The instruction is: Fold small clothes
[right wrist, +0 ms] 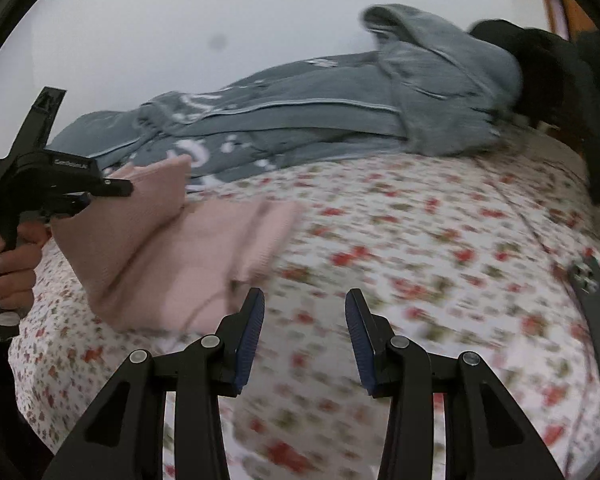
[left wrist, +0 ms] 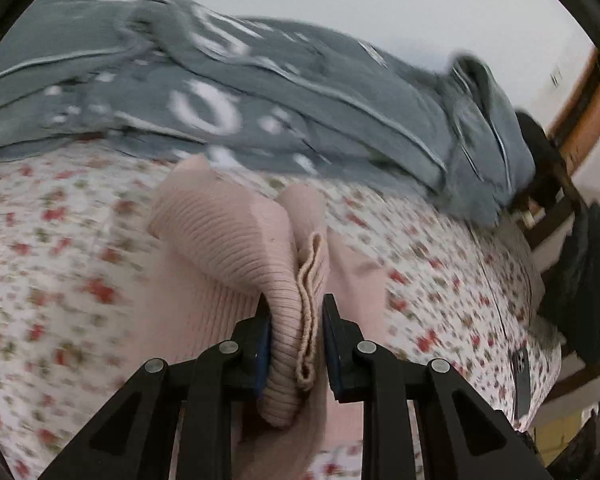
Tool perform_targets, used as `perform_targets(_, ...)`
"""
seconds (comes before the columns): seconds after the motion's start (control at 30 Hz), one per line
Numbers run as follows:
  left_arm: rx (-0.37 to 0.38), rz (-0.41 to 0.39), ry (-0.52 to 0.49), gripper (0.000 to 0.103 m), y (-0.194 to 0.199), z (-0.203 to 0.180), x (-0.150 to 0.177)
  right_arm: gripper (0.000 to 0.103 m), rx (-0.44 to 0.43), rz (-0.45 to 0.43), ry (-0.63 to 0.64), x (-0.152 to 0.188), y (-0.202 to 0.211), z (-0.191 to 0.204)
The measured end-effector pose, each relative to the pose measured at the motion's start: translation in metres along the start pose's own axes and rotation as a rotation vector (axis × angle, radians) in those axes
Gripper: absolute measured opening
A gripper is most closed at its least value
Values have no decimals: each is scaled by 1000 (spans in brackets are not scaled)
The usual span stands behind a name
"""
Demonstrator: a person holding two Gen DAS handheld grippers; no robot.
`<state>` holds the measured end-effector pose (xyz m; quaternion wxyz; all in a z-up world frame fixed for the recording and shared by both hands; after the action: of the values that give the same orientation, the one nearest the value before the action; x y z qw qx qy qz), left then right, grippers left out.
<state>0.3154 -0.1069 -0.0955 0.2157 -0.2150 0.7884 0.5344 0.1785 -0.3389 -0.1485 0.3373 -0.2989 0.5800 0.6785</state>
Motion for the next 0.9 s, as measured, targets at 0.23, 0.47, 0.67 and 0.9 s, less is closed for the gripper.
perform_targets(0.23,157,135,-33,22,-41,-52,35,42,40,23,-54,15,21,-47)
perform_targets(0.47,54,9,-120,24,17,-26,27,43,-53,12,-12,7,14,-21)
perform_targets(0.67,-107,-45,-107,26,44,46,28,48,-214,9,4,-12,-10,30)
perform_targets(0.9,-151,-32,-10,26,54,124,42,49,-340,34,-8,-25,-43,93)
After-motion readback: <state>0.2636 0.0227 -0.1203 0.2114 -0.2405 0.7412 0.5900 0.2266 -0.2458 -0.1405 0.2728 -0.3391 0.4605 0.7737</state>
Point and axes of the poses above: each gripper's, at about its wrist camera, not at the fingertips, and y roughly against the way its jaws point, z to its left, x to its underside, the point moved 1 cm from there along -y, roughly the way its jaws point, and after that the axes turned 2 degrees about x, right-handed, at the moved point
